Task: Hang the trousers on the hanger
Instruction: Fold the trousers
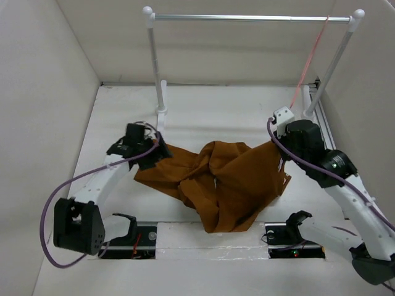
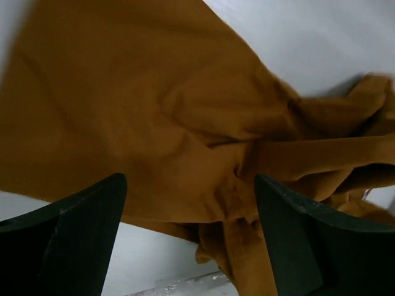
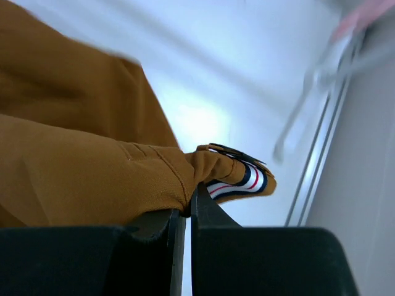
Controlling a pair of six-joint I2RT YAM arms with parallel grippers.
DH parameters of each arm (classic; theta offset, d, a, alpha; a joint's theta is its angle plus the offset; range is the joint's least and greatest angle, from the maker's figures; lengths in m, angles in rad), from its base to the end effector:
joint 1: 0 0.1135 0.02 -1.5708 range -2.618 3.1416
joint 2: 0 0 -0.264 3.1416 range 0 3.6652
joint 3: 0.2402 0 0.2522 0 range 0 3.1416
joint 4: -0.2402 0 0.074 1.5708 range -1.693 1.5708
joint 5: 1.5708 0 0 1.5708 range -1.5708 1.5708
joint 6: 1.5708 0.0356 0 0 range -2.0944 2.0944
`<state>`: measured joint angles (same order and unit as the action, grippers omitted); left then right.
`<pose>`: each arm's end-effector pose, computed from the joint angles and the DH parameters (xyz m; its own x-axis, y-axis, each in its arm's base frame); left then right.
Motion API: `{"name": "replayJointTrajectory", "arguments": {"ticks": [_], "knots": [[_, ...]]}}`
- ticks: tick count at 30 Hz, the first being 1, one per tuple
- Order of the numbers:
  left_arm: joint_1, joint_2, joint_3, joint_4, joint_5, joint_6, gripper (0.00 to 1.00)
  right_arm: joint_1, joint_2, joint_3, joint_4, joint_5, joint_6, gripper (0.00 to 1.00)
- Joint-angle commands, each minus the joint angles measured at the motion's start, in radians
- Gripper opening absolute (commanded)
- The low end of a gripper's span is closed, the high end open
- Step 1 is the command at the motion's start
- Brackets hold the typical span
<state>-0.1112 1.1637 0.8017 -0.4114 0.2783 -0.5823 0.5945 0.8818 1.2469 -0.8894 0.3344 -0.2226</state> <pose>0.2407 -0.0367 0.2497 -0.7460 -0.4488 -0.4921 -0.1295 0.8225 -0.5538 0.1331 0.0759 0.4069 -0.3397 -0.4813 -0.8080 -0.3780 0.8565 -0.3514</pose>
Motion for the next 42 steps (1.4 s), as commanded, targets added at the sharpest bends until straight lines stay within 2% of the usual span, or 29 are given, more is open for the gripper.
{"name": "replayJointTrajectory", "arguments": {"ticks": [1,3,6,10,13,18,21,22,25,27,28,29,30,31,32,34,35,36,38,40,42], "knots": [[-0.244,0.071,0.062,0.025,-0.138,-0.020,0.81,-0.152,-0.038,-0.059,0.021,0.078,0.104,0.00],[-0.291,0.112,0.068,0.016,-0.183,-0.074,0.85,-0.205,-0.061,-0.057,0.033,0.072,0.091,0.00],[-0.291,0.084,-0.001,0.083,-0.221,-0.123,0.94,-0.271,-0.083,-0.050,0.060,0.029,0.051,0.00],[-0.291,0.102,-0.004,0.010,-0.302,-0.136,0.95,-0.295,-0.087,-0.055,0.055,-0.012,0.037,0.00],[-0.291,0.033,-0.044,-0.018,-0.376,-0.165,0.97,-0.305,-0.096,-0.056,0.058,-0.011,0.016,0.00],[-0.278,0.017,-0.108,-0.040,-0.285,-0.226,0.99,-0.314,-0.067,-0.035,0.063,-0.037,0.000,0.00],[-0.278,-0.041,-0.173,-0.059,-0.294,-0.277,0.99,-0.314,-0.052,-0.018,0.075,-0.043,-0.020,0.00],[-0.278,-0.100,-0.212,-0.037,-0.306,-0.312,0.99,-0.314,-0.040,-0.014,0.081,-0.066,-0.035,0.00],[-0.269,-0.090,-0.248,0.048,-0.285,-0.340,0.97,-0.314,-0.027,-0.017,0.090,-0.100,-0.043,0.00],[-0.269,-0.008,-0.236,0.127,-0.283,-0.355,0.78,-0.314,-0.036,-0.033,0.116,-0.139,-0.046,0.00],[-0.269,0.017,-0.220,0.153,-0.287,-0.350,0.60,-0.314,-0.041,-0.037,0.122,-0.152,-0.055,0.00],[-0.269,0.034,-0.164,0.160,-0.310,-0.353,0.07,-0.314,-0.044,-0.038,0.133,-0.170,-0.063,0.00],[-0.259,0.053,-0.123,0.142,-0.332,-0.356,0.00,-0.314,-0.047,-0.032,0.147,-0.201,-0.070,0.00],[-0.249,0.050,-0.077,0.132,-0.362,-0.326,0.00,-0.314,-0.043,-0.018,0.147,-0.213,-0.086,0.00],[-0.249,0.044,0.039,0.116,-0.393,-0.308,0.00,-0.314,-0.040,-0.001,0.147,-0.227,-0.093,0.00],[-0.223,0.011,0.169,0.045,-0.491,-0.266,0.00,-0.314,-0.011,0.090,0.135,-0.270,-0.110,0.00],[-0.203,0.004,0.298,0.028,-0.507,-0.222,0.00,-0.314,0.002,0.136,0.124,-0.285,-0.112,0.00],[-0.184,-0.010,0.357,0.005,-0.524,-0.197,0.00,-0.314,0.018,0.187,0.109,-0.319,-0.115,0.00],[-0.076,-0.010,0.516,-0.029,-0.505,-0.168,0.00,-0.305,0.052,0.343,0.095,-0.325,-0.113,0.00],[0.026,-0.010,0.608,-0.053,-0.467,-0.131,0.00,-0.294,0.078,0.487,0.067,-0.367,-0.113,0.00],[0.060,-0.010,0.715,-0.070,-0.478,-0.102,0.00,-0.273,0.082,0.552,0.035,-0.368,-0.113,0.00]]}}
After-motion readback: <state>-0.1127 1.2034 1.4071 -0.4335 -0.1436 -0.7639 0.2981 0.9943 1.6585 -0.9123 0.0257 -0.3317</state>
